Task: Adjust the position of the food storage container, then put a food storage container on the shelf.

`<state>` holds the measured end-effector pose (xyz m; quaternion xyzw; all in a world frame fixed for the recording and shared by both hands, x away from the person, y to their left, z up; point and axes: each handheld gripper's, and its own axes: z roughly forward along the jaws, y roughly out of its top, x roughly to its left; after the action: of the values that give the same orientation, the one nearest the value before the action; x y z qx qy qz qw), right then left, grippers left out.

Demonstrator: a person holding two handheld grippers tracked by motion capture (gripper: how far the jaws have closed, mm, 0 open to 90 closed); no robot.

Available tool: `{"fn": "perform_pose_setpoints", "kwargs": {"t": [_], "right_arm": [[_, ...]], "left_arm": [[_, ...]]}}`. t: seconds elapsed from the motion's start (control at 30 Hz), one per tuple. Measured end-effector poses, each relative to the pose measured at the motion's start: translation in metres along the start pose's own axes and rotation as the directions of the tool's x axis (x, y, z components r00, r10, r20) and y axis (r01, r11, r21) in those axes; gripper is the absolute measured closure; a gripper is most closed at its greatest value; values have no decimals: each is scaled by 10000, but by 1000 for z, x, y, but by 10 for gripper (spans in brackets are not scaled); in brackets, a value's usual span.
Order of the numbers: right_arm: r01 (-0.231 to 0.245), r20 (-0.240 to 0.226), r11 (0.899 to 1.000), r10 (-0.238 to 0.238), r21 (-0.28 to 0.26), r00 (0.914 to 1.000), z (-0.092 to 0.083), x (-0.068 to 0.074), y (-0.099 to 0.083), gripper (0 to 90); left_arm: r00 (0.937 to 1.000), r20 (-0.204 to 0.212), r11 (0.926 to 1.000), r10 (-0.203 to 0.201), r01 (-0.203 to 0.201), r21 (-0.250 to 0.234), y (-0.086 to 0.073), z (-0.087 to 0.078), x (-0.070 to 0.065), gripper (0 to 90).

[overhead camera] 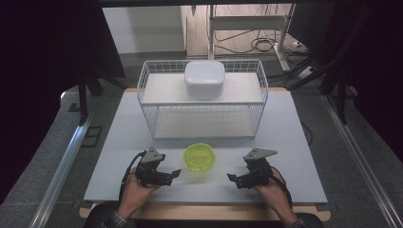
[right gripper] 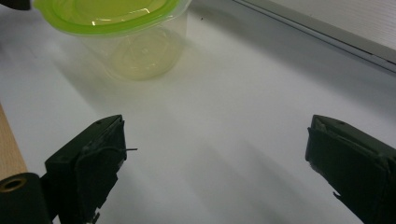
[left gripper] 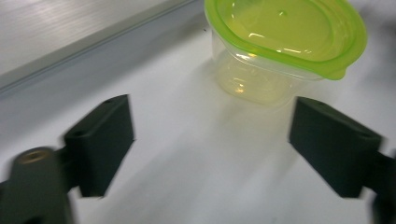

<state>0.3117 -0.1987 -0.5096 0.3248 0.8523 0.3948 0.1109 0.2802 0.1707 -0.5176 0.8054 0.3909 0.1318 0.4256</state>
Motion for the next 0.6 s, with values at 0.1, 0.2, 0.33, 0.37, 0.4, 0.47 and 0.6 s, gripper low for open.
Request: {"fn": "perform_pose_setpoints", "kwargs": {"t": [0.1,0.2,0.33,0.37,0.4,0.47,0.6], "right_arm": [[36,-48,10000,-36,28,10000,0,1,0,55],[78,-72,10000,-77,57,9999,1,1,0,55],[107,-93,9999,-106,88,9999,2,1,-1,55],[134,-86,9999,-133,90,9999,2,1,-1,54],[134,-86,9999,-133,90,9999,2,1,-1,54],[137,-87,9999,-137,91,9999,1,1,-1,53],[122,-19,9999,-122,31,9999,1,0,0,51]], "left_arm": [[9997,-69,9997,218,-219,-114,-3,-6,0,47],[9979,-320,9984,555,-557,-35,-6,-9,-1,34],[9977,-383,9984,567,-563,95,-11,-10,0,34],[9977,-383,9984,567,-563,95,-11,-10,0,34],[9978,-374,9985,541,-539,78,-12,-10,0,34],[9983,-324,9988,494,-493,13,-13,-10,2,33],[9981,-170,9982,598,-597,72,-14,-8,4,24]]}}
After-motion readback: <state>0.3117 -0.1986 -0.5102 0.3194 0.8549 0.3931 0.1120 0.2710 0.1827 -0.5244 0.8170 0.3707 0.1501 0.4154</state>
